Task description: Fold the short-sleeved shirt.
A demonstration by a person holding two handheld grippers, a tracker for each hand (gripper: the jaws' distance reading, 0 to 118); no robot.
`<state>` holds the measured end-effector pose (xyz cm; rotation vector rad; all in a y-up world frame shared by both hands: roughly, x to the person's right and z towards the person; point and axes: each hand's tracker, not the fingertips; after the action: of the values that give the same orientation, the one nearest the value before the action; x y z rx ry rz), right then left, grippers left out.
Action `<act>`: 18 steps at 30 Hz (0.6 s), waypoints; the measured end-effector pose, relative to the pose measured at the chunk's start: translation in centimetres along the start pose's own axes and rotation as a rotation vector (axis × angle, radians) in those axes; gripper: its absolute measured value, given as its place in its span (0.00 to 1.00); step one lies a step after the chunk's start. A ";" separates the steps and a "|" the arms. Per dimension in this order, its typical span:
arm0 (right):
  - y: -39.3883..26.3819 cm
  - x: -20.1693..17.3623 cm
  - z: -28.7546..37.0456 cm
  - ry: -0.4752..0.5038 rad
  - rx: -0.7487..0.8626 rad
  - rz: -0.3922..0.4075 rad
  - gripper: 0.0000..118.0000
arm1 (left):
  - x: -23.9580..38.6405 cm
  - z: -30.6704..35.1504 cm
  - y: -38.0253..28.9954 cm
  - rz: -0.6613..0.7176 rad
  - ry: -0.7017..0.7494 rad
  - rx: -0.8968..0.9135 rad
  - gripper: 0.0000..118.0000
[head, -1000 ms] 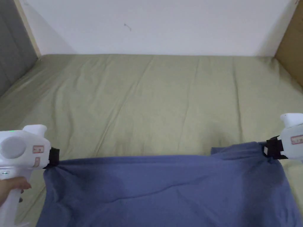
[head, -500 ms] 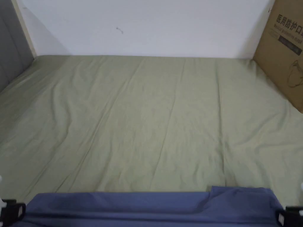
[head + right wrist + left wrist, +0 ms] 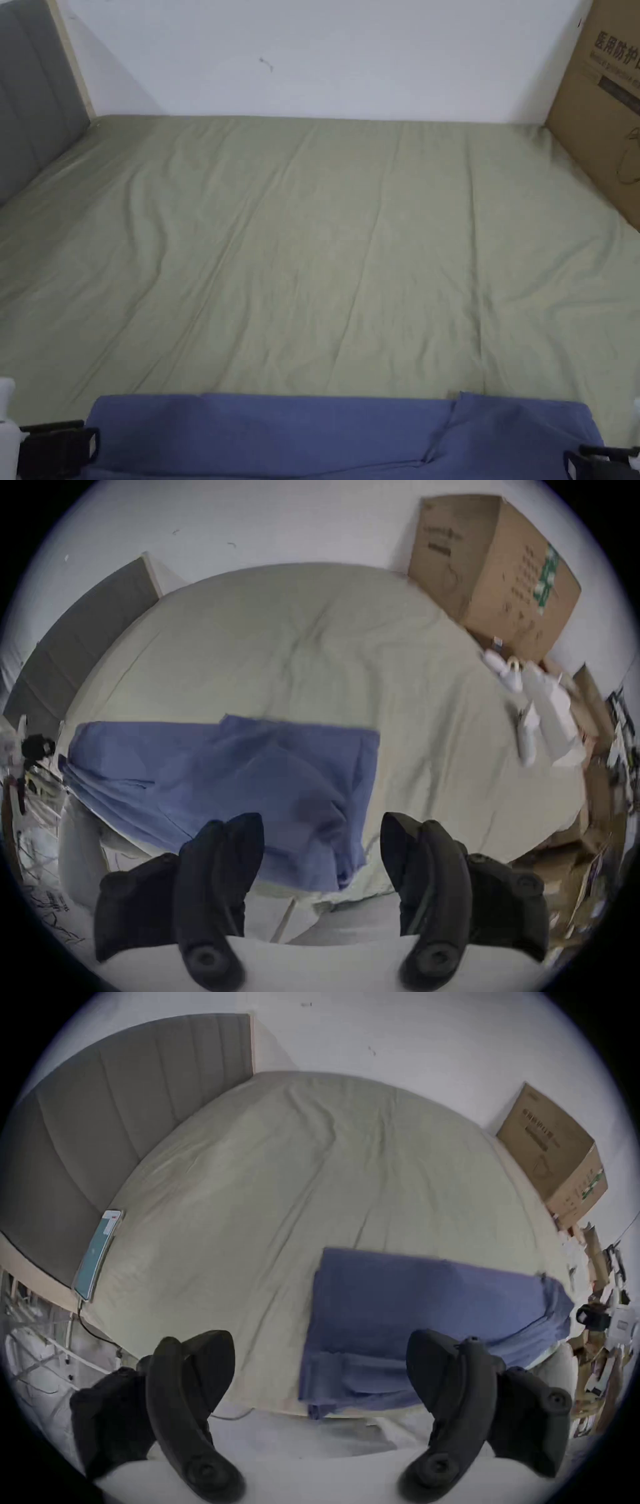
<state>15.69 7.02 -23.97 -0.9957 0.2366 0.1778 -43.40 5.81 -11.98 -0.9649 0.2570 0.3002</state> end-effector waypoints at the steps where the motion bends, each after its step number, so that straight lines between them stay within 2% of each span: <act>1: 0.7 -0.6 0.5 0.035 0.031 0.012 0.62 | 0.3 0.5 0.2 0.019 -0.038 0.020 0.82; 2: 1.3 -1.4 1.0 0.070 0.062 0.016 0.58 | 0.5 1.0 0.3 0.031 -0.080 0.042 0.67; 3: 1.9 -2.2 1.3 0.104 0.096 0.016 0.39 | 0.9 1.3 0.4 0.042 -0.120 0.056 0.29; 4: 2.3 -3.2 1.1 0.113 0.144 -0.003 0.14 | 1.2 1.3 0.4 0.047 -0.150 0.057 0.00; 5: 2.9 -4.5 0.2 0.091 0.209 -0.055 0.00 | 1.8 0.7 0.2 0.039 -0.168 0.052 0.00; 7: 3.6 -6.2 -1.3 0.104 0.196 -0.114 0.00 | 2.5 0.1 -0.8 0.012 -0.148 0.035 0.00; 9: 3.8 -8.9 -3.1 0.120 0.190 -0.093 0.00 | 3.0 -0.5 -1.8 -0.020 -0.132 -0.004 0.00; 11: 3.9 -11.6 -4.3 0.172 0.147 -0.074 0.00 | 2.1 -0.7 -2.0 0.032 -0.161 -0.005 0.00; 12: 3.8 -12.6 -4.7 0.201 0.137 -0.066 0.00 | 1.6 -0.8 -2.1 0.073 -0.161 0.008 0.05; 13: 3.8 -13.5 -5.5 0.223 0.129 -0.052 0.00 | 0.7 -0.7 -2.4 0.104 -0.164 0.020 0.21; 14: 3.7 -14.3 -5.9 0.229 0.117 -0.020 0.00 | -0.4 -0.6 -2.6 0.162 -0.175 0.057 0.51; 15: 3.6 -15.1 -6.2 0.232 0.105 0.005 0.00 | -1.4 -0.4 -2.4 0.197 -0.191 0.070 0.51; 16: 3.4 -15.7 -6.4 0.237 0.099 0.026 0.00 | -2.4 -0.6 -2.6 0.246 -0.202 0.063 0.62; 18: 3.2 -16.8 -6.9 0.263 0.079 0.026 0.00 | -4.1 -1.1 -3.2 0.324 -0.255 0.070 0.97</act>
<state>-2.10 2.24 -25.51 -0.9371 0.4938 0.0601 -46.09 2.58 -8.72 -0.8048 0.1878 0.7014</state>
